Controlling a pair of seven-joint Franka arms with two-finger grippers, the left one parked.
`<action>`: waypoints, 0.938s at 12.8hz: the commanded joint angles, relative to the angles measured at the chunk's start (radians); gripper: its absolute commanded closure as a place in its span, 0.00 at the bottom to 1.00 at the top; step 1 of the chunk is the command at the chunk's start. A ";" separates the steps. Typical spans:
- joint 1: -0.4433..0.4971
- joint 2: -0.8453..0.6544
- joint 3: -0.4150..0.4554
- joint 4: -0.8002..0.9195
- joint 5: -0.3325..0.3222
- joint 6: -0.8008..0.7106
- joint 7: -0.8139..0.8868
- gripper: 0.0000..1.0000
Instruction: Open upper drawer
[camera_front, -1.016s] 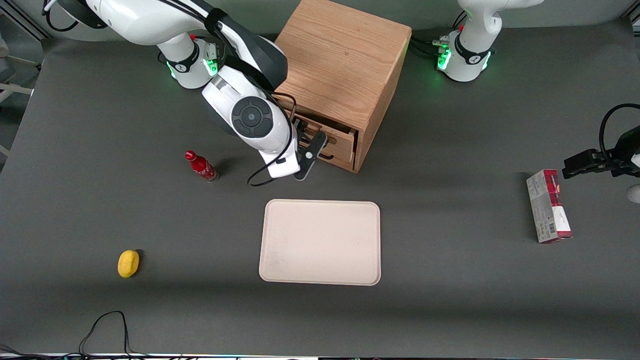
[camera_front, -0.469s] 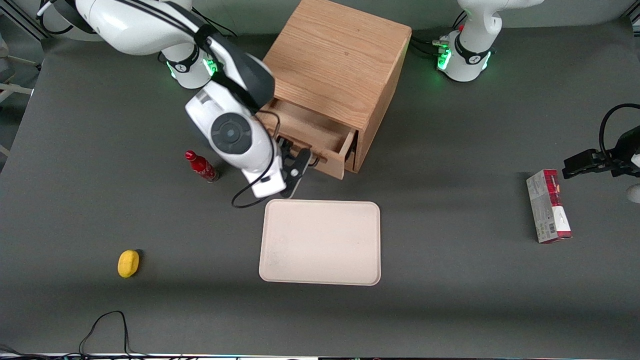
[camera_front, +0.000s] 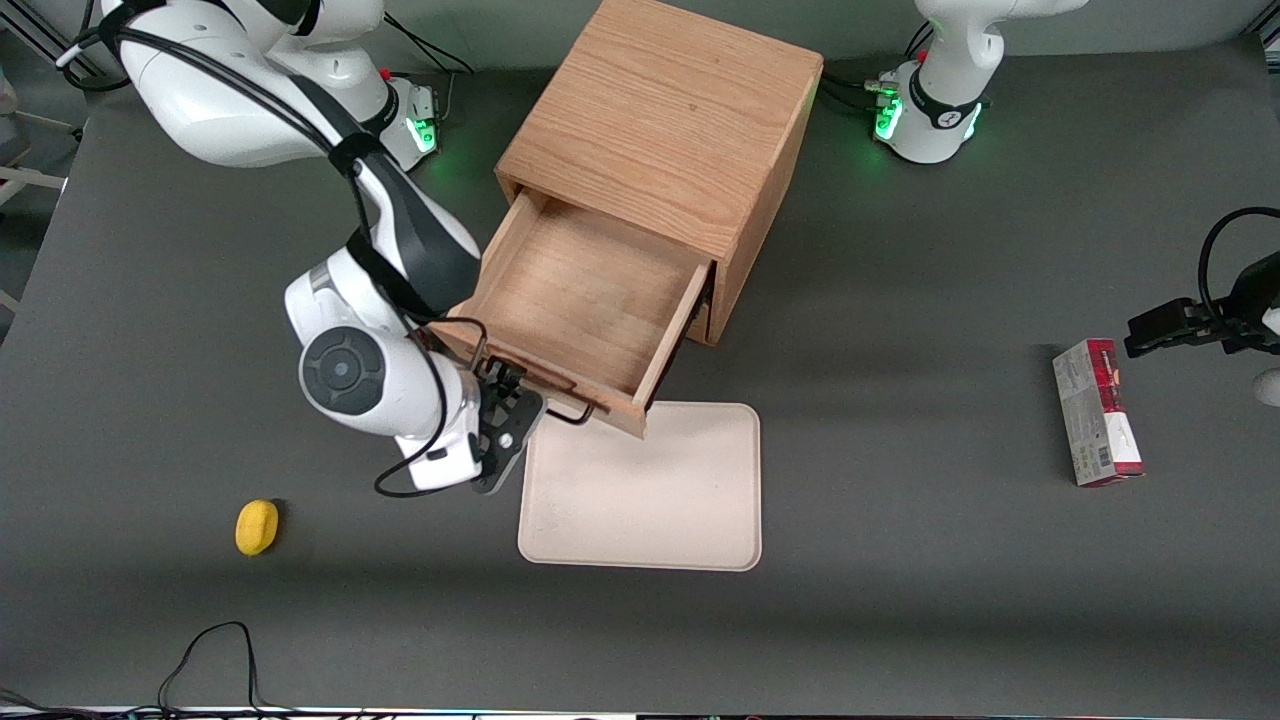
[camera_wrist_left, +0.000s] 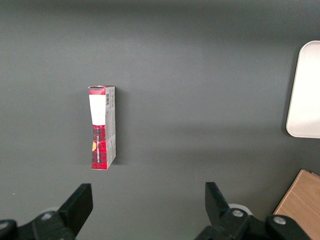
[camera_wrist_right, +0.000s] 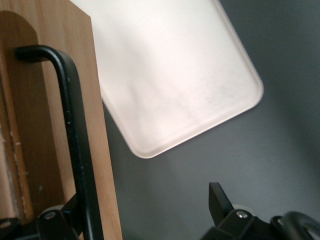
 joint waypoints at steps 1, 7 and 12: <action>0.011 0.039 -0.019 0.090 -0.013 -0.011 -0.018 0.00; 0.014 -0.066 -0.042 0.092 -0.008 -0.066 0.004 0.00; -0.017 -0.270 -0.227 0.037 0.128 -0.250 0.103 0.00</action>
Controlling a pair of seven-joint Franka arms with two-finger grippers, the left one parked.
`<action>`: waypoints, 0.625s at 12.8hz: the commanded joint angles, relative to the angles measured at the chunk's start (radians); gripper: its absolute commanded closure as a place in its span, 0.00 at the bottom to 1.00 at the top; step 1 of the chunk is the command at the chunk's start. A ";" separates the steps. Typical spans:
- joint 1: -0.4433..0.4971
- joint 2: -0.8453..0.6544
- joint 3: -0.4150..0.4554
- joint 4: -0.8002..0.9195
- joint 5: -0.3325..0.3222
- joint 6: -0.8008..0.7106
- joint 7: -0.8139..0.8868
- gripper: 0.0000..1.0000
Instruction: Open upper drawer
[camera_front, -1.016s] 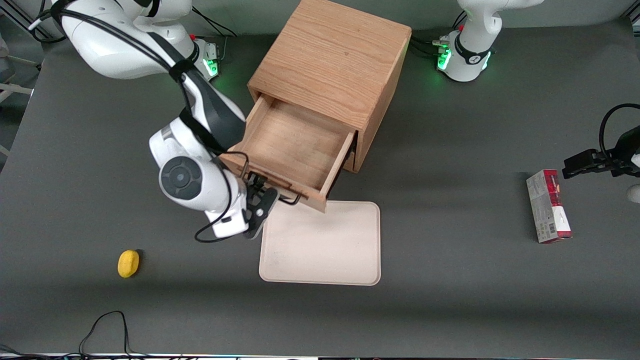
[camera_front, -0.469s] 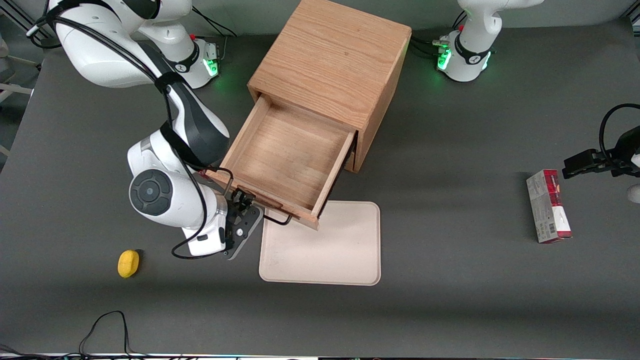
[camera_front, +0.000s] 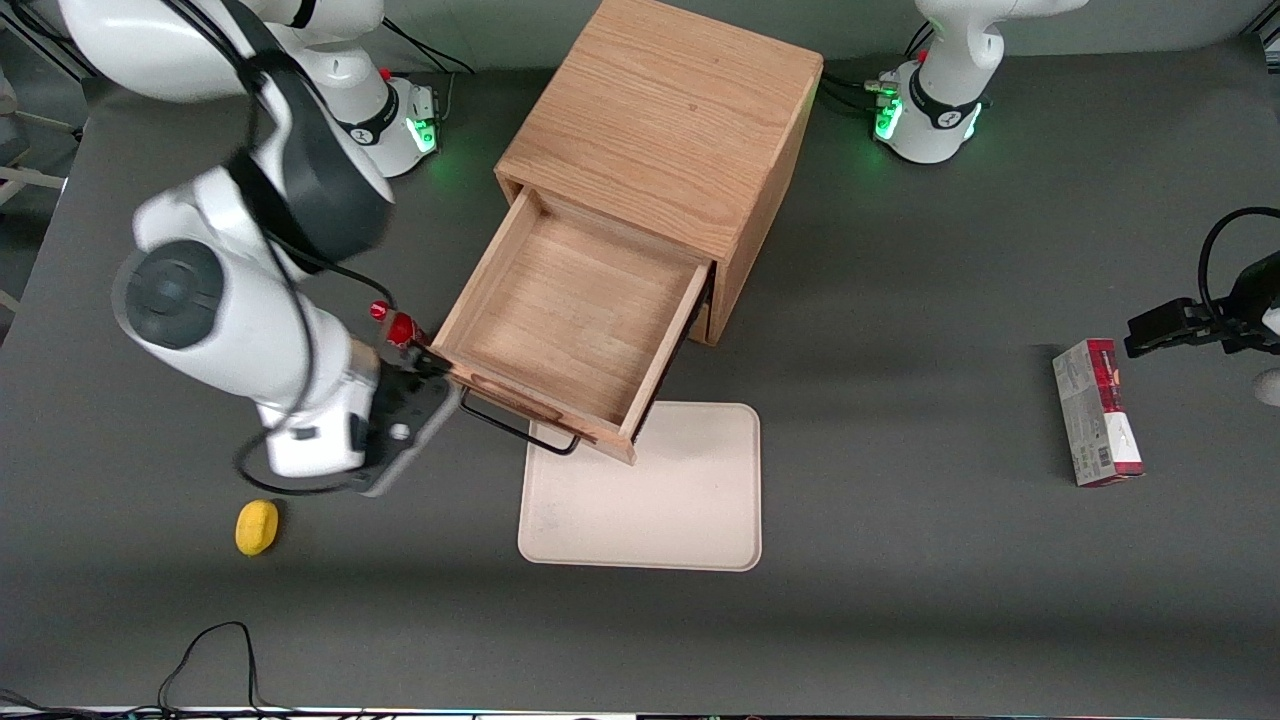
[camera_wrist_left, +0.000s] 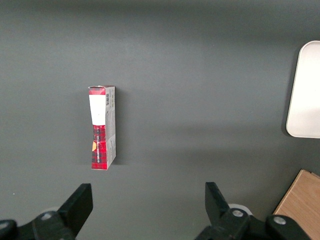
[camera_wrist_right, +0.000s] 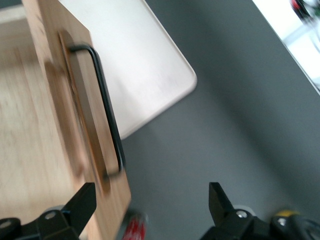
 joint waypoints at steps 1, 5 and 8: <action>-0.003 -0.156 -0.189 -0.143 0.139 -0.063 0.117 0.00; -0.005 -0.491 -0.339 -0.586 0.157 0.092 0.314 0.00; -0.005 -0.593 -0.393 -0.631 0.157 0.007 0.362 0.00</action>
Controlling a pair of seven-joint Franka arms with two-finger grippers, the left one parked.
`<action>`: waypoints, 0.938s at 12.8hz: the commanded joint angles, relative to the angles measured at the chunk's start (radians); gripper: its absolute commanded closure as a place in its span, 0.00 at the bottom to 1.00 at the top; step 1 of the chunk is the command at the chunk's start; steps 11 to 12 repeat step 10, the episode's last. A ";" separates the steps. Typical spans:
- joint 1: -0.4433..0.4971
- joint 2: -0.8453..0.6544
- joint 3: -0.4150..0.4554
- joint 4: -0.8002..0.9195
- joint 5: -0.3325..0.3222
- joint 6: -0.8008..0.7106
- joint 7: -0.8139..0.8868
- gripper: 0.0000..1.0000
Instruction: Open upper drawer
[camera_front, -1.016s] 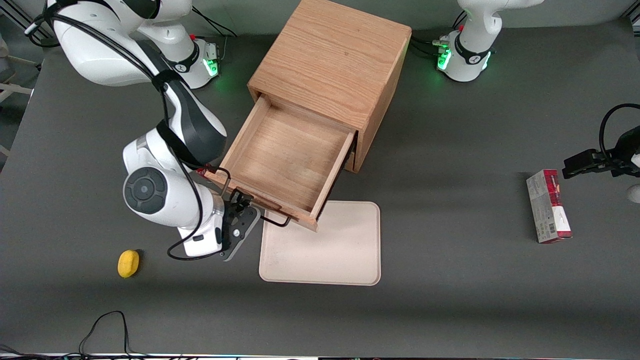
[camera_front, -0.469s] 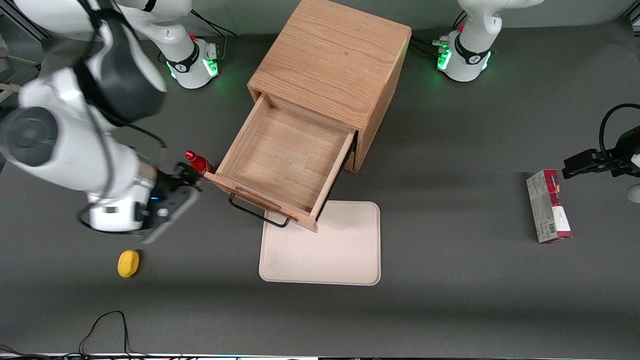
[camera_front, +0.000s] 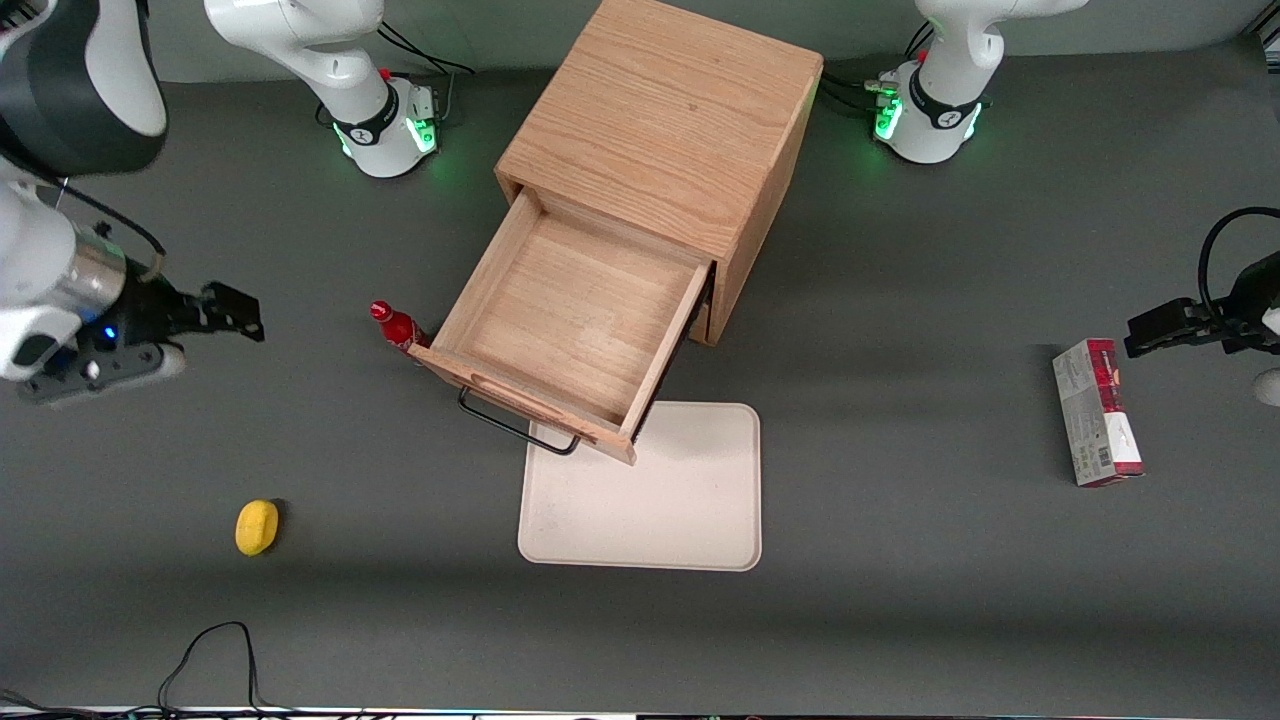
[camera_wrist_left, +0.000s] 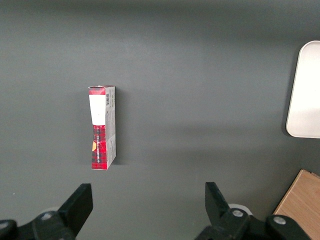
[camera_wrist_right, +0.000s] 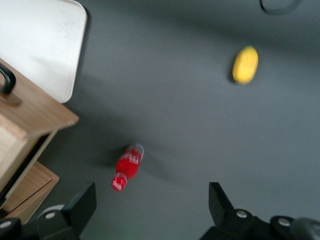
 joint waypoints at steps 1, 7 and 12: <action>0.013 -0.130 -0.040 -0.098 0.009 -0.024 0.078 0.00; 0.011 -0.134 -0.043 -0.091 -0.005 -0.003 0.278 0.00; 0.013 -0.117 -0.041 -0.074 -0.022 -0.009 0.261 0.00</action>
